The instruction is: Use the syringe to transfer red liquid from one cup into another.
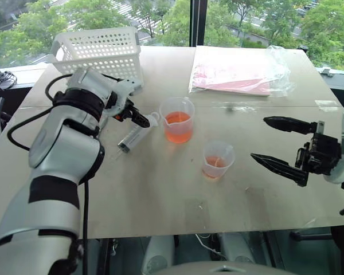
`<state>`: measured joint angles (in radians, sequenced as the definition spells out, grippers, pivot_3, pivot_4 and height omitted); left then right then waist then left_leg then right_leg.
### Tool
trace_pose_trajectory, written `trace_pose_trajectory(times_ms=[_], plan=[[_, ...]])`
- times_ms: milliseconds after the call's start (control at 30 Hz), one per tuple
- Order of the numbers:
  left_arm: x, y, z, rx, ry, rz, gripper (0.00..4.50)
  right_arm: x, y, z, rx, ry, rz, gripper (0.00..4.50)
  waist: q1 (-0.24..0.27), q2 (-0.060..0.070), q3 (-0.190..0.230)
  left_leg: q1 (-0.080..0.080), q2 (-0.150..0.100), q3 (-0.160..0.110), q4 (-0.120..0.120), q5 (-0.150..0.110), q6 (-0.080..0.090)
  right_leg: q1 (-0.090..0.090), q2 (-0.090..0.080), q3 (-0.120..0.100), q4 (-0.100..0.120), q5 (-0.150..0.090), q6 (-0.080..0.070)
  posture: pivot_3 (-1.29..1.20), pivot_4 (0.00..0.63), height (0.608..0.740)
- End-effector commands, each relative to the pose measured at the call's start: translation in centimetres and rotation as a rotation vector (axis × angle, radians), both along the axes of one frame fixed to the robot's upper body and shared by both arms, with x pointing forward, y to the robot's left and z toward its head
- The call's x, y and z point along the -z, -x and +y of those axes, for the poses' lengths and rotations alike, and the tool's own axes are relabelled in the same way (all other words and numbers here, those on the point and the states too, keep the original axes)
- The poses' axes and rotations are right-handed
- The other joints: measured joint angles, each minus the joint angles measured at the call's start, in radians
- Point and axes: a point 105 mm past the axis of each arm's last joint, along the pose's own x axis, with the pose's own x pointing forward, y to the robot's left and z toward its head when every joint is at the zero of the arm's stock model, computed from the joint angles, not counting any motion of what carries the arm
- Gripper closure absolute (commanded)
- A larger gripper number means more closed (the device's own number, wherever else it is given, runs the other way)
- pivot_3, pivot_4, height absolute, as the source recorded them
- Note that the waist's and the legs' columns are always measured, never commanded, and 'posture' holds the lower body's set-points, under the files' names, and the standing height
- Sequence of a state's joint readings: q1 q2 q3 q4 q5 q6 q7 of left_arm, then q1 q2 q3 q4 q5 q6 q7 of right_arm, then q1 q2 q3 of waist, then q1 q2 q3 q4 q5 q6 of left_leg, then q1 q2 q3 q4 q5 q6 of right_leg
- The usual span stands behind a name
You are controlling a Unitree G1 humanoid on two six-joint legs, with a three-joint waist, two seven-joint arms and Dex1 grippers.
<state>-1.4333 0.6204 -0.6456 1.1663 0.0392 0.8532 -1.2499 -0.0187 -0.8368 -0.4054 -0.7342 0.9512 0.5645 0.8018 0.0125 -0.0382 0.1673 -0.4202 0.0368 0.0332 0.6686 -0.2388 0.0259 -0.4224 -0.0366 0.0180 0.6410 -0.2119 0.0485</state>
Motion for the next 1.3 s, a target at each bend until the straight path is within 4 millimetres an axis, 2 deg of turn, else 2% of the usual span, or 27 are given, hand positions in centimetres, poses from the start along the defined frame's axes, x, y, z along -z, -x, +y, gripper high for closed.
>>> trace_pose_trajectory(times_ms=[33, 100, 133, 167, 200, 267, 367, 533, 700, 833, 967, 1033, 1133, 1200, 1300], plan=[[0.0, -0.1, -0.4, 0.04, -0.032, 0.01, 0.53, -0.6, 0.6, 0.3, 0.001, -0.013, -0.035, 0.0, 0.002, 0.0, 0.0, 0.0, 0.0, 0.0, 0.0, 0.0, 0.0, 0.0, 0.0, 0.0, 0.0, 0.0, 0.0, 0.0, 0.15, 0.74], [0.5, 0.1, -0.7, 0.059, -0.036, 0.035, 1.21, -0.5, 0.7, 0.3, 0.005, -0.015, -0.033, 0.0, 0.001, 0.0, 0.0, -0.001, 0.0, -0.001, 0.001, 0.0, 0.0, 0.0, 0.0, -0.001, 0.0, 0.0, 0.0, 0.0, 0.15, 0.74], [0.7, 0.1, -0.8, 0.061, -0.034, 0.044, 1.91, -0.5, 0.7, 0.4, 0.006, -0.016, -0.033, 0.0, 0.001, 0.0, 0.0, -0.001, 0.0, -0.001, 0.001, 0.0, 0.0, 0.0, 0.0, -0.001, 0.0, 0.0, 0.0, 0.0, 0.15, 0.74], [0.9, 0.2, -0.9, 0.063, -0.033, 0.052, 2.18, -0.5, 0.7, 0.4, 0.007, -0.016, -0.032, 0.0, 0.001, 0.0, 0.0, -0.001, 0.0, -0.001, 0.001, 0.0, 0.0, 0.0, 0.0, -0.001, 0.0, 0.0, 0.0, 0.0, 0.15, 0.74], [1.1, 0.3, -0.8, 0.06, -0.029, 0.061, 2.73, -0.5, 0.7, 0.3, 0.007, -0.017, -0.031, 0.0, 0.001, 0.0, 0.0, -0.001, 0.0, -0.001, 0.001, 0.0, 0.0, 0.0, 0.0, -0.001, 0.0, 0.0, 0.0, 0.0, 0.15, 0.74], [1.3, 0.4, -0.6, 0.043, -0.016, 0.067, 3.13, -0.5, 0.6, 0.3, 0.009, -0.017, -0.03, 0.0, 0.0, 0.0, 0.0, -0.001, 0.0, -0.001, 0.001, 0.0, 0.0, 0.0, 0.0, -0.001, 0.0, 0.0, 0.0, 0.0, 0.15, 0.74], [-0.1, 0.3, 0.0, -0.022, 0.091, 0.025, 3.18, -0.4, 0.5, 0.3, 0.007, -0.017, -0.031, 0.0, -0.001, 0.0, 0.0, -0.001, 0.0, -0.002, 0.001, 0.0, 0.0, 0.0, 0.0, -0.001, 0.0, 0.0, 0.0, 0.0, 0.15, 0.74], [-4.2, 1.2, 3.2, -0.092, 0.267, -0.073, 3.18, -0.3, 0.1, 0.4, -0.003, -0.025, -0.034, 0.0, -0.018, 0.0, 0.0, -0.001, 0.001, -0.002, 0.0, 0.0, 0.0, -0.001, 0.0, -0.001, 0.001, 0.0, 0.0, 0.0, 0.15, 0.74], [-10.1, 1.9, 3.8, -0.083, 0.545, -0.282, 3.18, -0.5, -0.5, 0.4, -0.02, -0.042, -0.042, 0.0, -0.019, 0.0, 0.0, -0.001, 0.001, -0.003, 0.0, 0.0, 0.0, -0.001, 0.0, -0.002, 0.001, 0.0, 0.0, 0.0, 0.15, 0.74], [-15.9, 3.7, 1.2, 0.088, 0.889, -0.476, 3.18, -0.7, -1.1, 0.3, -0.039, -0.038, -0.047, 0.0, -0.008, -0.001, 0.0, -0.002, 0.001, -0.004, 0.001, 0.0, 0.0, 0.0, -0.003, -0.004, 0.001, 0.0, 0.0, 0.0, 0.15, 0.74], [-18.0, 4.8, -2.0, 0.222, 0.987, -0.663, 3.18, -0.9, -1.6, 0.2, -0.048, -0.031, -0.056, 0.0, -0.003, 0.0, 0.0, -0.001, 0.001, -0.009, 0.002, 0.0, 0.0, 0.001, -0.005, -0.003, 0.002, 0.0, 0.001, 0.0, 0.15, 0.74], [-18.2, 5.0, -3.9, 0.271, 0.985, -0.753, 3.18, -1.1, -1.8, 0.1, -0.047, -0.027, -0.063, 0.0, 0.002, 0.0, 0.0, 0.0, 0.0, -0.009, 0.002, 0.0, 0.0, 0.002, -0.005, -0.003, 0.002, 0.0, 0.001, 0.0, 0.15, 0.74], [-18.5, 5.3, -5.7, 0.317, 1.006, -0.913, 3.18, -1.3, -2.0, 0.0, -0.043, -0.023, -0.075, 0.0, 0.001, 0.0, 0.0, 0.001, 0.0, -0.01, 0.002, 0.0, 0.0, 0.003, -0.004, -0.004, 0.003, 0.0, 0.001, 0.0, 0.15, 0.74], [-17.5, 5.5, -7.6, 0.363, 1.008, -0.947, 3.18, -1.6, -1.9, 0.1, -0.037, -0.022, -0.088, 0.0, -0.002, 0.001, 0.0, 0.003, -0.001, -0.009, 0.002, 0.0, 0.0, 0.004, -0.004, -0.003, 0.004, 0.0, 0.0, 0.0, 0.15, 0.74], [-15.9, 5.5, -9.0, 0.406, 0.973, -1.005, 3.18, -2.0, -2.1, 0.2, -0.014, -0.023, -0.112, 0.0, -0.005, 0.001, 0.0, 0.005, -0.001, -0.008, 0.002, 0.0, 0.0, 0.005, -0.002, -0.001, 0.004, 0.0, 0.0, 0.0, 0.15, 0.74]])
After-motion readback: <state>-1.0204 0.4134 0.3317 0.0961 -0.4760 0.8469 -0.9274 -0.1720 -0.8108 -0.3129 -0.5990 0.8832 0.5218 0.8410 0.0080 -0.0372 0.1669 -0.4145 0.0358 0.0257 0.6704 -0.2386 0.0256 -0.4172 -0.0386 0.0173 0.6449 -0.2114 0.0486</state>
